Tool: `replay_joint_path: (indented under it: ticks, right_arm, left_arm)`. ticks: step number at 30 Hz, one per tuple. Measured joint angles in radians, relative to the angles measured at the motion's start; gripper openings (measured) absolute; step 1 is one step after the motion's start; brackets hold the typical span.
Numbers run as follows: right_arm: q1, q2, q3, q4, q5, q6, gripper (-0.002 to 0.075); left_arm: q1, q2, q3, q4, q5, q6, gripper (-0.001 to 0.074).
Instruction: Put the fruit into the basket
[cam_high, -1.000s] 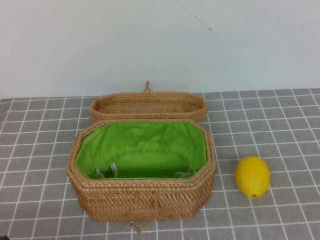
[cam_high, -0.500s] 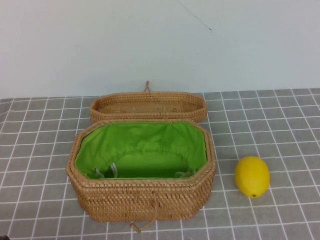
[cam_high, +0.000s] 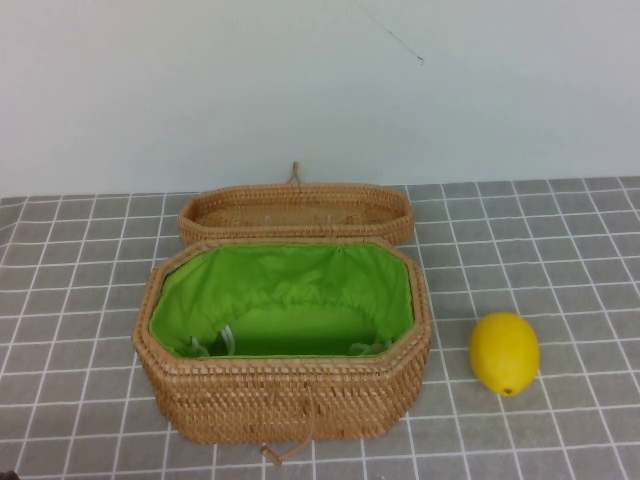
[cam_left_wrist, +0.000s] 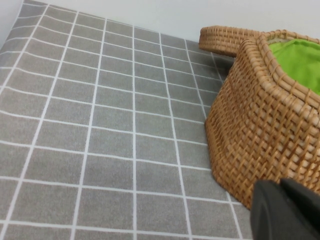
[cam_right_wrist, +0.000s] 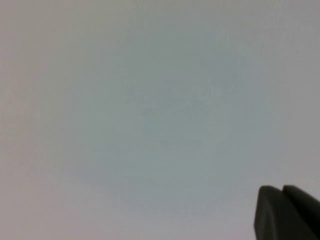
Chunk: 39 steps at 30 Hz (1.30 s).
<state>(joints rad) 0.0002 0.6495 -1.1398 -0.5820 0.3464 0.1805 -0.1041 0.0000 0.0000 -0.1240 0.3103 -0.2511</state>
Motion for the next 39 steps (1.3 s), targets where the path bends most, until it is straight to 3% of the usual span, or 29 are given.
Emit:
replay_joint_path:
  ticks: [6,10,13,22,24,26,27,32,39]
  right_arm:
    - [0.027,0.18,-0.12,-0.041,0.471,0.061,0.0]
    - [0.069,0.249,-0.12,0.089,0.647,-0.026,0.0]
    - [0.079,0.294,-0.12,0.184,0.684,-0.203,0.0]
    - [0.081,0.413,-0.077,0.825,0.715,-0.215,0.0]
    - [0.084,0.49,-0.068,0.913,0.846,-0.238,0.0007]
    - [0.101,0.551,-0.068,0.901,0.931,-0.238,0.0067]
    - [0.1,0.563,-0.071,0.89,0.876,-0.239,0.0025]
    - [0.232,0.658,-0.071,0.801,0.872,-0.18,0.0242]
    - [0.38,0.788,-0.118,0.582,0.872,0.086,0.054]
  left_arm:
    - [0.0,0.0,0.0,0.0,0.0,0.0,-0.0003]
    - [0.0,0.0,0.0,0.0,0.0,0.0,-0.0003]
    - [0.0,0.0,0.0,0.0,0.0,0.0,-0.0003]
    - [0.0,0.0,0.0,0.0,0.0,0.0,-0.0003]
    - [0.0,0.0,0.0,0.0,0.0,0.0,-0.0003]
    - [0.0,0.0,0.0,0.0,0.0,0.0,-0.0003]
    - [0.0,0.0,0.0,0.0,0.0,0.0,-0.0003]
    - [0.0,0.0,0.0,0.0,0.0,0.0,-0.0003]
    - [0.0,0.0,0.0,0.0,0.0,0.0,-0.0003]
